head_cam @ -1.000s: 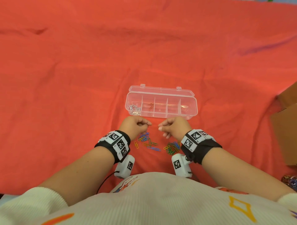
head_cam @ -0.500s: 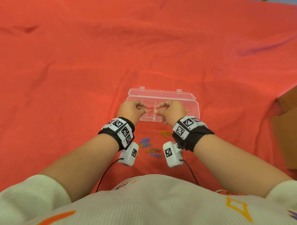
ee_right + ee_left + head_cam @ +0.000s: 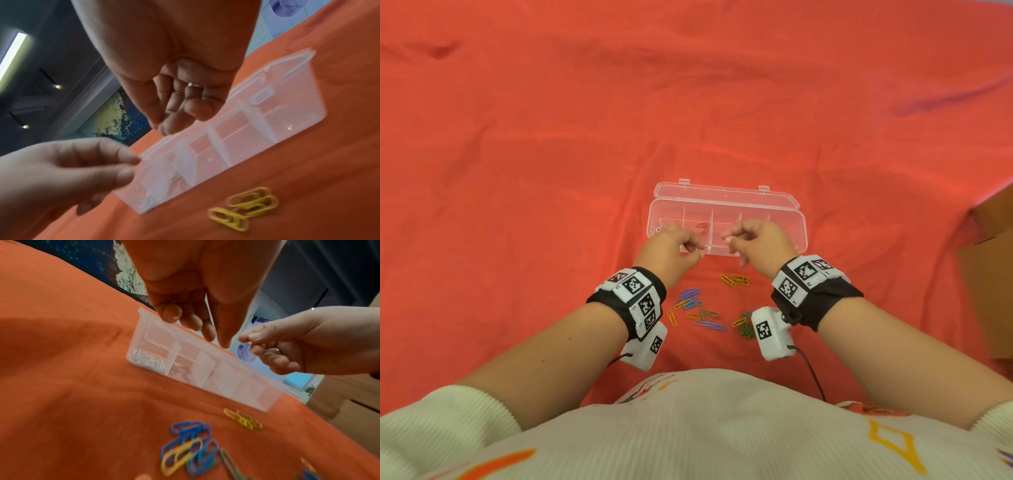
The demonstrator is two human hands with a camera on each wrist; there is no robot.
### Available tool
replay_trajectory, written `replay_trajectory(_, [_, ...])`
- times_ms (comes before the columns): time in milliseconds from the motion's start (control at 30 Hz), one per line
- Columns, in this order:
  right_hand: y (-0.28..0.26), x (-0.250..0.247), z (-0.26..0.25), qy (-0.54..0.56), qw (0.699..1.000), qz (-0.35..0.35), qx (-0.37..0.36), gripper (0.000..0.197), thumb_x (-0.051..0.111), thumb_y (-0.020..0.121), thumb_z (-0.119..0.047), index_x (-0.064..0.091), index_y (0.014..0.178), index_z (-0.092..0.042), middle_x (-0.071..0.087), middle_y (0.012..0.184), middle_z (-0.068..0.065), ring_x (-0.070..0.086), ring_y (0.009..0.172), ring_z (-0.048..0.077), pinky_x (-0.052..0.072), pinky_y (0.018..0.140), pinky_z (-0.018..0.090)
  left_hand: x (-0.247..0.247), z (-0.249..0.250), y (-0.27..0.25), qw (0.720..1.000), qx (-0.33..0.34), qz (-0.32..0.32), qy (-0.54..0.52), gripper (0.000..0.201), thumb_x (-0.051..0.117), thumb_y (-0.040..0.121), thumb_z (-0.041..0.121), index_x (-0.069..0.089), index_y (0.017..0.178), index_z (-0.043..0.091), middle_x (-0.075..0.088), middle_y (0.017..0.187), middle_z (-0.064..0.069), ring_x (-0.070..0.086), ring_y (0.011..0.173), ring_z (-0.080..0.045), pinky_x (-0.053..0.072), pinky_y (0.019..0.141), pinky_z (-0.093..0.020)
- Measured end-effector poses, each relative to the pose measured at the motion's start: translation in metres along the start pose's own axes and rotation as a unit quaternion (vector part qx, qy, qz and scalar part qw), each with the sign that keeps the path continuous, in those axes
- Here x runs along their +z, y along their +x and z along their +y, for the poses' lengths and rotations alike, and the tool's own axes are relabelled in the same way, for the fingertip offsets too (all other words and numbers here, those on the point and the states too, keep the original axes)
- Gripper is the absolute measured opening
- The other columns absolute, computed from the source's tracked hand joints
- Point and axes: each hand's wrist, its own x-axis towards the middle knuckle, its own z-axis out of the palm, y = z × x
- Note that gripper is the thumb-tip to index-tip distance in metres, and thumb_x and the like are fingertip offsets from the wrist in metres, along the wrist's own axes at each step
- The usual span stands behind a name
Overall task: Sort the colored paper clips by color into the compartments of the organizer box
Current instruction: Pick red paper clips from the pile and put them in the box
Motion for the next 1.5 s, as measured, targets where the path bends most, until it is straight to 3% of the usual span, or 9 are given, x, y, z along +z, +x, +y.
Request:
replay_trajectory(267, [-0.025, -0.019, 0.054, -0.168, 0.962, -0.195, 0.093, 0.019, 0.066, 0.078, -0.003, 0.065, 0.078, -0.022, 0.061, 0.066, -0.006, 0.052, 0.048, 0.011, 0.043, 0.053, 0.02, 0.034, -0.006, -0.032, 0.974, 0.041, -0.2, 0.097, 0.015, 0.064, 0.081, 0.024, 0.069, 0.094, 0.02, 0.062, 0.098, -0.004, 0.057, 0.094, -0.018, 0.044, 0.085, -0.029])
replay_trajectory(400, [-0.033, -0.013, 0.071, -0.234, 0.943, -0.206, 0.119, 0.033, 0.072, 0.073, -0.005, 0.053, 0.063, -0.029, 0.054, 0.063, -0.008, 0.048, 0.052, 0.007, 0.039, 0.056, 0.02, 0.049, -0.003, -0.037, 0.962, 0.043, -0.243, 0.114, 0.016, 0.064, 0.081, 0.023, 0.069, 0.095, 0.018, 0.061, 0.099, -0.007, 0.059, 0.094, -0.021, 0.048, 0.086, -0.035])
replay_trajectory(500, [-0.041, -0.005, 0.076, -0.256, 0.942, -0.189, 0.108, 0.033, 0.083, 0.062, -0.022, 0.05, 0.067, -0.028, 0.049, 0.063, -0.011, 0.047, 0.055, 0.007, 0.037, 0.054, 0.024, 0.054, -0.004, -0.039, 0.961, 0.034, -0.245, 0.12, 0.019, 0.065, 0.079, 0.02, 0.066, 0.097, 0.015, 0.058, 0.102, -0.008, 0.058, 0.095, -0.022, 0.048, 0.087, -0.036])
replay_trajectory(600, [-0.049, 0.003, 0.082, -0.28, 0.942, -0.172, 0.065, 0.043, 0.085, 0.057, -0.03, 0.049, 0.081, -0.024, 0.048, 0.077, -0.008, 0.048, 0.072, 0.014, 0.034, 0.064, 0.026, 0.057, -0.005, -0.04, 0.964, 0.028, -0.24, 0.11, 0.019, 0.065, 0.078, 0.016, 0.065, 0.097, 0.011, 0.057, 0.103, -0.01, 0.058, 0.095, -0.023, 0.046, 0.088, -0.036])
replay_trajectory(800, [-0.048, 0.004, 0.088, -0.238, 0.961, -0.123, 0.066, 0.018, 0.076, 0.071, -0.024, 0.058, 0.075, -0.023, 0.049, 0.061, -0.012, 0.053, 0.071, 0.015, 0.038, 0.065, 0.025, 0.056, -0.008, -0.042, 0.968, 0.017, -0.225, 0.109, 0.013, 0.061, 0.078, 0.013, 0.065, 0.09, 0.01, 0.057, 0.097, -0.009, 0.059, 0.092, -0.024, 0.047, 0.087, -0.034])
replay_trajectory(933, [-0.046, 0.004, 0.087, -0.226, 0.965, -0.111, 0.08, 0.016, 0.071, 0.076, -0.022, 0.057, 0.068, -0.025, 0.054, 0.059, -0.01, 0.056, 0.063, 0.015, 0.048, 0.067, 0.028, 0.054, -0.011, -0.045, 0.964, 0.018, -0.226, 0.136, 0.012, 0.06, 0.075, 0.015, 0.063, 0.086, 0.011, 0.057, 0.091, -0.006, 0.059, 0.09, -0.025, 0.048, 0.083, -0.035])
replay_trajectory(1033, [-0.043, 0.006, 0.085, -0.203, 0.97, -0.103, 0.086, 0.016, 0.068, 0.078, -0.021, 0.058, 0.067, -0.025, 0.056, 0.057, -0.008, 0.054, 0.051, 0.009, 0.047, 0.058, 0.024, 0.051, -0.012, -0.047, 0.963, 0.022, -0.224, 0.148, 0.009, 0.059, 0.074, 0.014, 0.062, 0.082, 0.012, 0.059, 0.09, -0.005, 0.058, 0.089, -0.025, 0.046, 0.079, -0.033])
replay_trajectory(1300, [-0.04, 0.005, 0.078, -0.103, 0.991, -0.056, 0.062, 0.013, 0.056, 0.088, -0.01, 0.066, 0.086, -0.019, 0.055, 0.051, -0.009, 0.052, 0.039, -0.001, 0.043, 0.053, 0.021, 0.045, -0.011, -0.052, 0.972, 0.004, -0.199, 0.122, 0.015, 0.056, 0.077, 0.008, 0.062, 0.091, 0.008, 0.069, 0.095, -0.011, 0.061, 0.091, -0.027, 0.043, 0.079, -0.03])
replay_trajectory(1500, [-0.044, -0.002, 0.078, -0.158, 0.987, -0.006, 0.034, 0.019, 0.057, 0.081, -0.006, 0.069, 0.087, -0.019, 0.057, 0.069, -0.007, 0.053, 0.063, 0.011, 0.038, 0.059, 0.021, 0.044, -0.01, -0.056, 0.977, -0.008, -0.181, 0.115, 0.021, 0.054, 0.079, 0.006, 0.063, 0.098, 0.007, 0.07, 0.095, -0.011, 0.061, 0.093, -0.027, 0.04, 0.079, -0.027])
